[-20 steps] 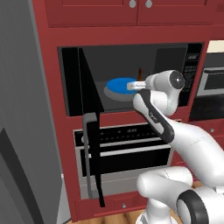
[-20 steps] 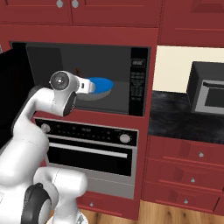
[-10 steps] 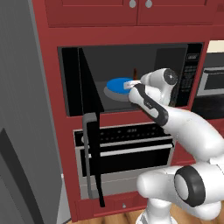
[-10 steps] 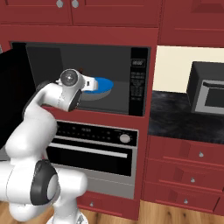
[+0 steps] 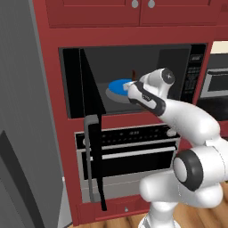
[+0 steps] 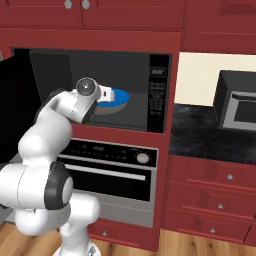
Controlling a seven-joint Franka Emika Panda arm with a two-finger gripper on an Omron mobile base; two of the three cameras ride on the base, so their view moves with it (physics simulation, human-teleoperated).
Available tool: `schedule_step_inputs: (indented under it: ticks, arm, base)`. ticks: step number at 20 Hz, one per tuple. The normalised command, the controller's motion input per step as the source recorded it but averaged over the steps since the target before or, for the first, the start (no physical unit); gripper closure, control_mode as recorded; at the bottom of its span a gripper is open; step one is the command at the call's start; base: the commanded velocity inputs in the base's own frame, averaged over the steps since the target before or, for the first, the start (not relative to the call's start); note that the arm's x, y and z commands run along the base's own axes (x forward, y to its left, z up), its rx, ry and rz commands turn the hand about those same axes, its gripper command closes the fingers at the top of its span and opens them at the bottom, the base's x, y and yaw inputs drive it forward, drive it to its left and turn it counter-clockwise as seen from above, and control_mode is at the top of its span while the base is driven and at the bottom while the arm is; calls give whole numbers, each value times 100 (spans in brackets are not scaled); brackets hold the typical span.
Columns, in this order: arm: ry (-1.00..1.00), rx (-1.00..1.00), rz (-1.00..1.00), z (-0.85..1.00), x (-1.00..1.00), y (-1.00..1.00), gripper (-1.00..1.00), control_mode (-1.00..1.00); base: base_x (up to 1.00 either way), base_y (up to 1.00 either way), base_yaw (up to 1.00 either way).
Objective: Transport the chicken drumstick from the fridge to the microwave and turn on the microwave.
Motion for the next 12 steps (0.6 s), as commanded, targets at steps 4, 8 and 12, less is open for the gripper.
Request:
schedule_step_inputs:
  ticks: [4, 8, 12]
  arm:
    - [0, -1, 0, -5, 40, 0, 100, -100]
    - [2, -3, 0, -10, 35, 0, 100, -100]
    - [1, -3, 0, -14, 31, 0, 100, -100]
  base:
    - [0, 0, 0]
    - [0, 0, 0]
    - [0, 0, 0]
